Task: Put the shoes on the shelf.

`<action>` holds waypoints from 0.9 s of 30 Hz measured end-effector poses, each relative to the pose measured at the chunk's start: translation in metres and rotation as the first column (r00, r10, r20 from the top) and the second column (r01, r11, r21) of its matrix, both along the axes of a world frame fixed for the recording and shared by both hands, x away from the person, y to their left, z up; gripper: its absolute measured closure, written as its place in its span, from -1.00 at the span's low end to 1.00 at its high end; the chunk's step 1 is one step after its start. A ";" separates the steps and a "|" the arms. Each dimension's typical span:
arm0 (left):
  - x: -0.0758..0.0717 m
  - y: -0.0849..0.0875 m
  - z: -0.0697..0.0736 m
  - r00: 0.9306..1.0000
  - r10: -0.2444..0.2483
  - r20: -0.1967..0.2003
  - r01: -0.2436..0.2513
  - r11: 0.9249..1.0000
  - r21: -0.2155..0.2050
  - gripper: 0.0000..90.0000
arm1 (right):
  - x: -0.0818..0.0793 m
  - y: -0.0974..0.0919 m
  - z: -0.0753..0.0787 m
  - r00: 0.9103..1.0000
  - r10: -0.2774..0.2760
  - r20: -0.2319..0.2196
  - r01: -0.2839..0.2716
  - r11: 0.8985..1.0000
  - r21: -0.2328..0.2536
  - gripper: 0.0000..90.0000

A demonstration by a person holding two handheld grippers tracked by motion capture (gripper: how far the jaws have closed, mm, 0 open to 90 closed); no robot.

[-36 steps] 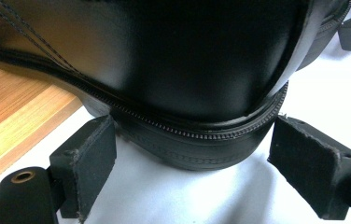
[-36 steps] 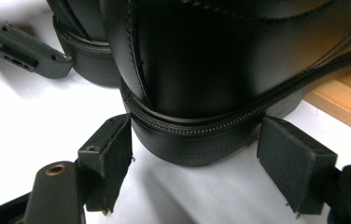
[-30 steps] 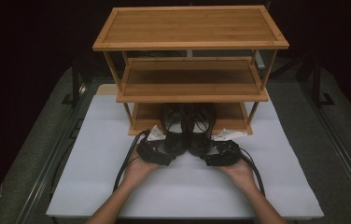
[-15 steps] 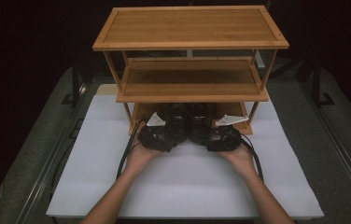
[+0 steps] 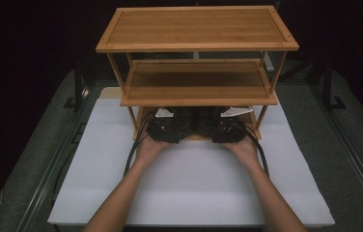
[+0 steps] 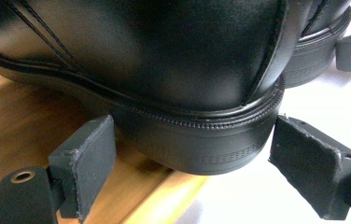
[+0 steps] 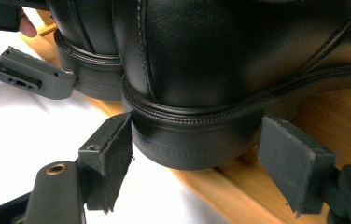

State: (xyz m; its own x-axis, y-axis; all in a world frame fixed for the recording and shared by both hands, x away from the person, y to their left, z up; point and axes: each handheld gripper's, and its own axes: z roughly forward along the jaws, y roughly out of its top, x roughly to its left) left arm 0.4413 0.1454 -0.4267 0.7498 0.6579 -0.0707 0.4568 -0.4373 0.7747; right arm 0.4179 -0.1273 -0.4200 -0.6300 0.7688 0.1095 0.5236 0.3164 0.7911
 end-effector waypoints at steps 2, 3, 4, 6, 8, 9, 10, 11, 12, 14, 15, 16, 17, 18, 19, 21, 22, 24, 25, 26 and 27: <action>0.005 0.000 -0.001 1.000 0.011 0.008 -0.012 1.000 0.029 -0.68 | 0.006 0.000 -0.003 0.999 0.011 0.039 -0.010 1.000 -0.006 -0.41; 0.007 -0.001 -0.002 1.000 0.015 0.009 -0.015 0.999 0.035 -0.68 | 0.008 0.000 -0.004 0.999 0.010 0.030 -0.010 1.000 -0.007 -0.41; 0.009 -0.001 -0.003 1.000 0.013 0.006 -0.014 0.999 0.038 -0.68 | 0.010 0.001 -0.005 1.000 -0.001 0.028 0.001 1.000 -0.012 -0.41; 0.012 -0.002 -0.005 1.000 0.016 0.002 -0.016 0.999 0.047 -0.68 | 0.012 0.002 -0.006 1.000 -0.008 0.006 0.008 1.000 -0.014 -0.41; 0.015 -0.004 -0.007 1.000 0.021 0.003 -0.021 0.998 0.061 -0.68 | 0.015 0.003 -0.008 1.000 0.006 0.011 -0.005 1.000 -0.015 -0.41; 0.015 -0.005 -0.008 1.000 0.027 0.003 -0.027 0.997 0.070 -0.68 | 0.018 0.003 -0.010 1.000 -0.006 0.018 0.007 0.999 -0.040 -0.41; 0.021 -0.003 -0.007 0.998 -0.033 0.048 0.027 0.992 0.121 -0.68 | 0.018 0.004 -0.011 1.000 -0.010 0.015 0.011 0.999 -0.050 -0.41; 0.016 -0.007 -0.010 1.000 0.024 0.002 -0.024 0.995 0.093 -0.68 | 0.019 0.004 -0.013 1.000 -0.009 0.013 0.009 0.998 -0.055 -0.41; 0.017 -0.007 -0.011 1.000 0.024 0.005 -0.024 0.994 0.106 -0.68 | 0.020 0.004 -0.014 1.000 -0.007 0.012 0.008 0.998 -0.064 -0.41; 0.028 -0.003 -0.011 0.990 -0.109 0.090 0.087 0.973 0.215 -0.69 | 0.021 0.005 -0.018 1.000 -0.007 -0.003 0.007 0.997 -0.072 -0.41; 0.029 -0.003 -0.011 0.987 -0.129 0.095 0.103 0.965 0.239 -0.69 | 0.021 0.006 -0.020 1.000 -0.009 -0.015 0.008 0.997 -0.077 -0.41; 0.027 -0.004 -0.013 0.992 -0.103 0.078 0.084 0.972 0.221 -0.69 | 0.021 0.007 -0.022 1.000 -0.010 -0.024 0.008 0.997 -0.082 -0.42; 0.034 0.000 -0.011 0.979 -0.171 0.110 0.137 0.954 0.265 -0.69 | 0.020 0.007 -0.023 1.000 -0.012 -0.021 0.010 0.996 -0.084 -0.42; 0.018 -0.008 -0.018 1.000 0.005 -0.024 -0.002 0.994 0.114 -0.70 | 0.021 0.006 -0.023 1.000 -0.013 -0.021 0.011 0.997 -0.079 -0.42; 0.032 -0.001 -0.014 0.986 -0.141 0.086 0.118 0.966 0.230 -0.70 | 0.021 0.006 -0.023 1.000 -0.012 -0.024 0.010 0.997 -0.082 -0.43; 0.017 -0.007 -0.016 1.000 0.003 -0.022 0.000 0.994 0.105 -0.70 | 0.020 0.005 -0.022 1.000 -0.012 -0.018 0.010 0.996 -0.089 -0.43; 0.017 -0.005 -0.015 1.000 0.018 -0.012 -0.017 0.995 0.099 -0.70 | 0.019 0.005 -0.020 1.000 -0.013 -0.014 0.012 0.997 -0.081 -0.42; 0.016 -0.002 -0.010 1.000 0.013 -0.008 -0.012 0.996 0.091 -0.70 | 0.019 0.001 -0.016 1.000 -0.011 0.005 0.011 0.998 -0.065 -0.43; 0.014 -0.001 -0.010 0.999 0.044 -0.015 -0.043 0.997 0.067 -0.71 | 0.019 -0.001 -0.015 1.000 -0.012 0.010 0.013 0.998 -0.060 -0.44; 0.016 0.001 -0.008 1.000 0.021 -0.002 -0.021 0.996 0.081 -0.71 | 0.018 -0.003 -0.013 1.000 -0.022 -0.001 0.022 0.998 -0.056 -0.46; 0.025 0.008 -0.004 0.993 -0.083 0.081 0.069 0.984 0.165 -0.72 | 0.017 -0.005 -0.012 0.999 -0.033 -0.017 0.032 0.998 -0.053 -0.47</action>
